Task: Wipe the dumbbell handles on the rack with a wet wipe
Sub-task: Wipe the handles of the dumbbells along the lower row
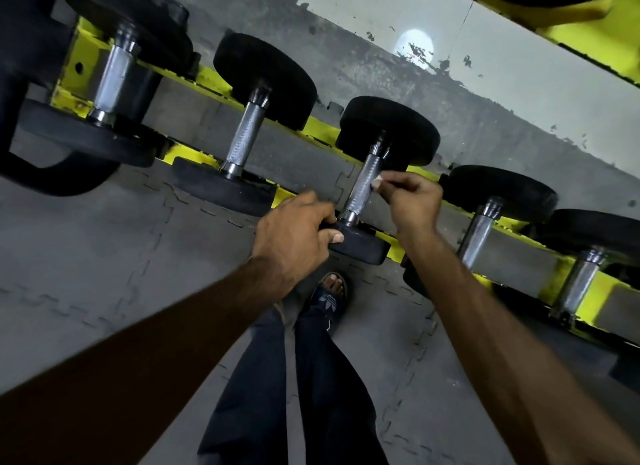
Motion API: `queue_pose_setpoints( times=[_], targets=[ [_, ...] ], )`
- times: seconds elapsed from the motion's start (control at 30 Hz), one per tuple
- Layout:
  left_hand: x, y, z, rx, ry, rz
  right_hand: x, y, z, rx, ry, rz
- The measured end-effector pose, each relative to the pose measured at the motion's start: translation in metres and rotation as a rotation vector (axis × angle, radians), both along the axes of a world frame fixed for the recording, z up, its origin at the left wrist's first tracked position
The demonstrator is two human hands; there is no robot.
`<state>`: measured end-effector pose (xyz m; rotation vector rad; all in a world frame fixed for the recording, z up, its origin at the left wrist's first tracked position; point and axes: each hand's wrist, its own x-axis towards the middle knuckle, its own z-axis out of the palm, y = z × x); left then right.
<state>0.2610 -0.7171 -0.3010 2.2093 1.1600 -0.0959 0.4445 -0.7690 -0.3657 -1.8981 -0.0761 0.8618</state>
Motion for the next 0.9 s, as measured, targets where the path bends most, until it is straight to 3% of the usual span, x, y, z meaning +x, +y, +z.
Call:
queue_pose_setpoints(
  times=[0.13, 0.2, 0.27, 0.33, 0.43, 0.57, 0.63, 0.7, 0.77, 0.9],
  targets=[
    [0.001, 0.000, 0.001, -0.007, 0.006, 0.000, -0.009, -0.035, 0.006, 0.054, -0.468, 0.716],
    [0.000, -0.001, 0.000, -0.003, 0.000, 0.005, 0.004, -0.025, 0.008, 0.133, -0.665, 0.961],
    [0.001, -0.001, -0.001, -0.010, 0.001, 0.005, 0.016, -0.007, 0.007, 0.163, -0.862, 1.052],
    [0.000, -0.001, -0.001, -0.011, -0.002, 0.006, 0.022, 0.005, 0.002, 0.074, -0.982, 1.010],
    [0.000, -0.001, 0.000, -0.014, 0.000, 0.009, 0.017, 0.009, 0.001, -0.071, -0.966, 1.059],
    [0.001, 0.000, 0.001, -0.023, 0.018, 0.000, 0.009, 0.012, 0.020, -0.110, -0.940, 1.580],
    [0.000, 0.000, 0.000, -0.019, 0.013, 0.001, 0.012, 0.024, 0.026, -0.185, -1.020, 1.554],
    [0.000, -0.001, -0.001, -0.016, 0.010, 0.008, 0.017, 0.040, 0.026, -0.384, -1.103, 1.434],
    [0.000, -0.001, -0.001, -0.022, 0.012, 0.008, 0.011, 0.050, 0.028, -0.524, -1.090, 1.416],
    [0.003, 0.002, 0.002, -0.033, 0.030, -0.013, -0.006, 0.046, 0.035, -0.401, -0.927, 1.751]
  ],
)
